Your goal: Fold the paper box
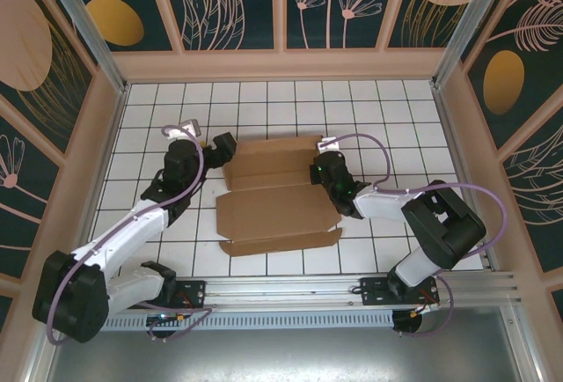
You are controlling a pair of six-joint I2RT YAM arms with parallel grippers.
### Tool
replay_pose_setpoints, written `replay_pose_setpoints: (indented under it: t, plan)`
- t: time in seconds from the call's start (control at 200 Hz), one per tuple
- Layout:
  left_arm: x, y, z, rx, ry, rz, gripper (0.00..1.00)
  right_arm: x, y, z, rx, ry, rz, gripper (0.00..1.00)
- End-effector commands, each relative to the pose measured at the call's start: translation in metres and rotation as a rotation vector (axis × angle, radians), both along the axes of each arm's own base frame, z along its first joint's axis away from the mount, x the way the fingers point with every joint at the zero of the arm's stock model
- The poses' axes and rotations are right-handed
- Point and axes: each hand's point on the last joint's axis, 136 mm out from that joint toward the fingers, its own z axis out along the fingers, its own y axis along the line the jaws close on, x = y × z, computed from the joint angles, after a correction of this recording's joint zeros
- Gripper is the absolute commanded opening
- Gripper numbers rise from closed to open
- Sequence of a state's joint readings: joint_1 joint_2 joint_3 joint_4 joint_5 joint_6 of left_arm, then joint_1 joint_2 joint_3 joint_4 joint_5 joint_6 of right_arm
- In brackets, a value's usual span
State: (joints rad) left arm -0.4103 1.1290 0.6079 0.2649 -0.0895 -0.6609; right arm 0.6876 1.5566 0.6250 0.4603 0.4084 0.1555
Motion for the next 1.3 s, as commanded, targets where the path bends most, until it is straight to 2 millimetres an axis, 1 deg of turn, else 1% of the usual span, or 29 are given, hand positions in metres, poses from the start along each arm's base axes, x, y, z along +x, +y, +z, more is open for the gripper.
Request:
replay_pose_setpoints:
  t: [0.0,0.16,0.255,0.33,0.39,0.43,0.48,0.53,0.616,0.731,0.836,0.841,0.921,1.016,1.056,1.151,1.226,1.236,1.246,1.296]
  plan:
    - [-0.001,-0.005,-0.006,-0.073,-0.012,-0.015,0.89,0.003,0.001,0.016,0.050,-0.042,-0.011,0.05]
    - [-0.006,-0.003,-0.042,-0.083,0.060,0.000,0.86,0.003,0.002,0.012,0.053,-0.034,-0.010,0.06]
    - [-0.012,0.002,-0.061,-0.087,0.094,0.023,0.84,0.001,0.004,0.010,0.066,-0.023,-0.003,0.10]
    - [-0.017,0.006,-0.074,-0.086,0.119,0.034,0.81,0.000,0.005,0.013,0.079,-0.026,0.007,0.20]
    - [-0.019,0.007,-0.082,-0.078,0.136,0.038,0.78,-0.002,0.005,0.017,0.088,-0.035,0.020,0.32]
    - [-0.020,0.007,-0.085,-0.075,0.142,0.039,0.77,-0.004,0.006,0.022,0.099,-0.046,0.031,0.40]
    - [-0.020,0.007,-0.085,-0.069,0.142,0.033,0.75,-0.007,0.009,0.029,0.120,-0.062,0.057,0.53]
    - [-0.019,0.006,-0.086,-0.061,0.143,0.030,0.75,-0.011,0.009,0.038,0.144,-0.079,0.075,0.62]
    - [-0.017,0.006,-0.086,-0.049,0.147,0.027,0.74,-0.019,0.009,0.052,0.180,-0.111,0.110,0.73]
    - [-0.016,0.006,-0.086,-0.034,0.147,0.026,0.73,-0.028,0.005,0.064,0.229,-0.141,0.143,0.83]
    - [-0.015,0.005,-0.084,-0.027,0.142,0.020,0.72,-0.035,0.000,0.078,0.277,-0.176,0.164,0.86]
    - [-0.015,0.005,-0.084,-0.026,0.142,0.020,0.72,-0.035,-0.001,0.082,0.284,-0.185,0.164,0.86]
    - [-0.016,0.006,-0.086,-0.017,0.143,0.018,0.72,-0.040,-0.005,0.096,0.328,-0.217,0.173,0.87]
    - [-0.018,0.007,-0.088,-0.009,0.143,0.021,0.72,-0.041,-0.016,0.115,0.376,-0.256,0.149,0.86]
    - [-0.018,0.007,-0.087,-0.007,0.142,0.019,0.72,-0.038,-0.021,0.122,0.387,-0.259,0.132,0.86]
    - [-0.018,0.007,-0.088,-0.004,0.143,0.017,0.72,-0.024,-0.031,0.127,0.371,-0.209,0.068,0.85]
    - [-0.019,0.007,-0.090,0.003,0.148,0.015,0.72,-0.016,-0.031,0.128,0.344,-0.165,0.039,0.85]
    - [-0.019,0.008,-0.090,0.004,0.149,0.017,0.72,-0.011,-0.038,0.128,0.337,-0.163,0.014,0.85]
    - [-0.019,0.008,-0.090,0.005,0.149,0.017,0.72,-0.008,-0.040,0.127,0.332,-0.159,0.003,0.85]
    - [-0.019,0.008,-0.091,0.005,0.149,0.019,0.72,-0.001,-0.042,0.128,0.315,-0.138,-0.013,0.85]
